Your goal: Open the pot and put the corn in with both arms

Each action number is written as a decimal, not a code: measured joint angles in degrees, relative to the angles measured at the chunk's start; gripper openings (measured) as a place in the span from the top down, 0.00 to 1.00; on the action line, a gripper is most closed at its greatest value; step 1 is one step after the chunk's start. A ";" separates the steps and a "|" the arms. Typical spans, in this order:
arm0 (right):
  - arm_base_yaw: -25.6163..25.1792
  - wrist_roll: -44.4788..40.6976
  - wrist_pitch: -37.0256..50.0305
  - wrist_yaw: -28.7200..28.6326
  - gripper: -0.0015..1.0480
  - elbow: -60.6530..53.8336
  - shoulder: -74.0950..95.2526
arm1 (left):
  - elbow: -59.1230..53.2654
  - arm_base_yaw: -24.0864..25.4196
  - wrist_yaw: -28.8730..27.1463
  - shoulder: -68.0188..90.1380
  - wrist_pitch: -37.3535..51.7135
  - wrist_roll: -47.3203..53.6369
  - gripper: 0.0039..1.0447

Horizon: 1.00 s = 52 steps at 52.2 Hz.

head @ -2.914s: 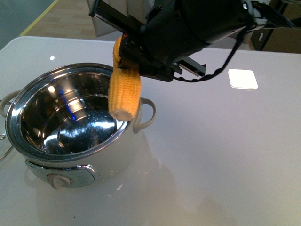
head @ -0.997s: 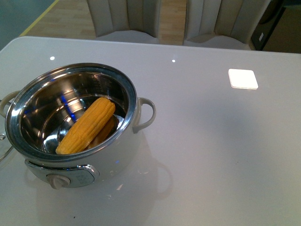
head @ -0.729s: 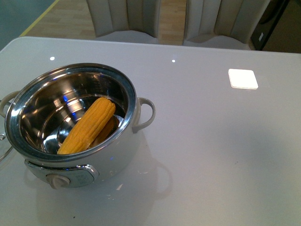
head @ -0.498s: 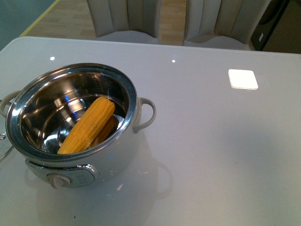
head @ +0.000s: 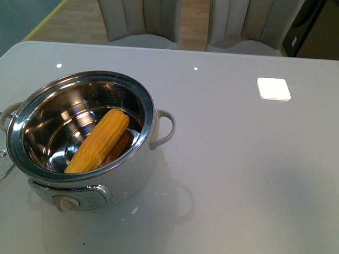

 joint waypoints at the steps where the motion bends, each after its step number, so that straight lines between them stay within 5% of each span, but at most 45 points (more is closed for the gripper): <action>1: 0.00 0.00 -0.74 0.00 0.98 0.00 -0.94 | 0.00 0.00 -0.02 0.00 0.00 -0.02 0.07; 52: 0.00 0.00 -26.99 0.00 0.98 -0.04 -28.72 | 0.00 0.00 0.00 0.00 0.00 -0.02 0.07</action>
